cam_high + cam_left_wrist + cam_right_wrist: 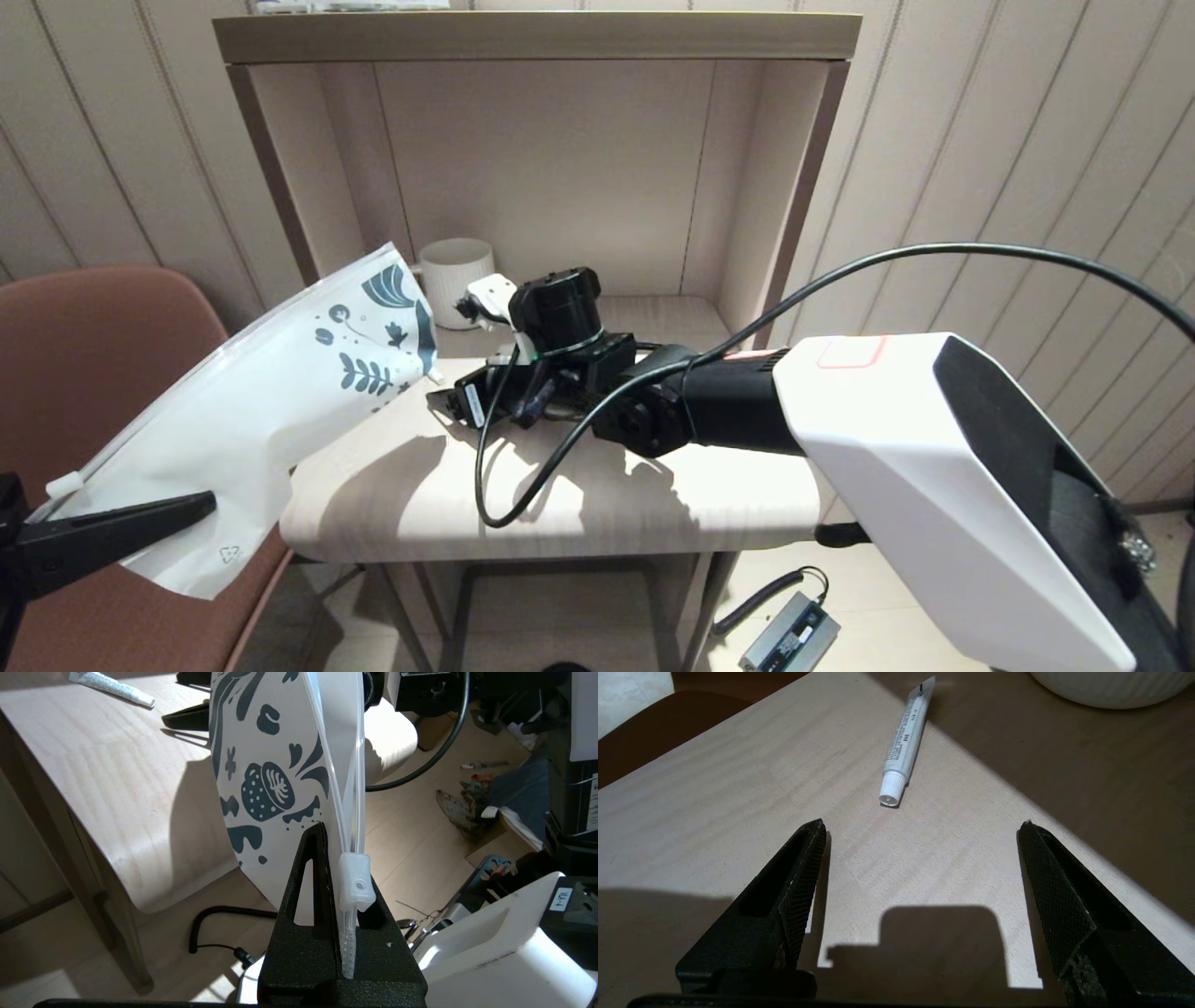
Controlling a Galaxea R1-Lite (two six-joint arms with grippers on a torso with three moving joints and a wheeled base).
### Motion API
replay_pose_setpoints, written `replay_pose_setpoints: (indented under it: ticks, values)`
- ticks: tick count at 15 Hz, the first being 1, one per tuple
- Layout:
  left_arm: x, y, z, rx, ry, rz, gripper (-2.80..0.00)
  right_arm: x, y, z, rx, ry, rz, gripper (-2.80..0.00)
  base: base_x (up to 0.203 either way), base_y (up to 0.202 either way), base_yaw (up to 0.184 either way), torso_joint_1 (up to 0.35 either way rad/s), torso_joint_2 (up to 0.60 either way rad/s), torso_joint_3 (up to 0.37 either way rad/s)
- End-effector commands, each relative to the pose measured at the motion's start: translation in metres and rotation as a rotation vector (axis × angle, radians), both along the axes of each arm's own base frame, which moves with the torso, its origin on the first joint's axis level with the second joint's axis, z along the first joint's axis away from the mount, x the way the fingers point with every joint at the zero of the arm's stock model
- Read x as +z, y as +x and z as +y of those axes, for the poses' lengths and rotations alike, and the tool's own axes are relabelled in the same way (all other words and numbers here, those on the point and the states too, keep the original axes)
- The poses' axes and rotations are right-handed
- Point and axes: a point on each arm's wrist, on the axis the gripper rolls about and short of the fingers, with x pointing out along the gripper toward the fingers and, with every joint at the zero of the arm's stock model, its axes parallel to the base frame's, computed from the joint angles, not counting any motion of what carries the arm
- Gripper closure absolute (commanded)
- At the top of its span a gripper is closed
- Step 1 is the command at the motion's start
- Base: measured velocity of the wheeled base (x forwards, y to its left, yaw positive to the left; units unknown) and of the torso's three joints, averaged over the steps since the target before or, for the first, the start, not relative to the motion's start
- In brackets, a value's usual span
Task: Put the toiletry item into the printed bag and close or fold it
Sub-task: Hand it to the other hand
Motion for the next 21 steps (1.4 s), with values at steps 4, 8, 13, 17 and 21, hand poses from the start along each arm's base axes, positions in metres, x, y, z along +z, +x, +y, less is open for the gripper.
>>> replay_pose_setpoints:
  ticks: [4, 8, 13, 17, 21]
  values:
    - [-0.001, 0.0, 0.0, -0.008, -0.003, 0.003, 0.0, 0.003, 0.016, -0.019, -0.106, -0.011, -0.023, -2.8, 0.0, 0.0, 0.0, 0.0, 0.0, 0.0]
    - [0.002, 0.001, -0.001, -0.02, -0.002, -0.003, 0.0, 0.021, 0.014, -0.027, -0.115, 0.007, -0.039, -2.8, 0.0, 0.0, 0.0, 0.0, 0.0, 0.0]
    - [0.01, 0.009, -0.001, -0.028, -0.011, 0.0, 0.0, 0.068, -0.014, -0.051, -0.127, -0.006, -0.025, -2.8, 0.0, 0.0, 0.0, 0.0, 0.0, 0.0]
    - [0.021, 0.024, -0.011, -0.115, -0.026, 0.011, 0.0, 0.129, -0.06, -0.107, -0.162, 0.008, -0.043, -2.8, 0.0, 0.0, 0.0, 0.0, 0.0, 0.0]
    - [0.026, 0.057, -0.028, -0.226, -0.056, 0.097, 0.0, 0.193, -0.122, -0.174, -0.201, 0.055, -0.098, -2.8, 0.0, 0.0, 0.0, 0.0, 0.0, 0.0]
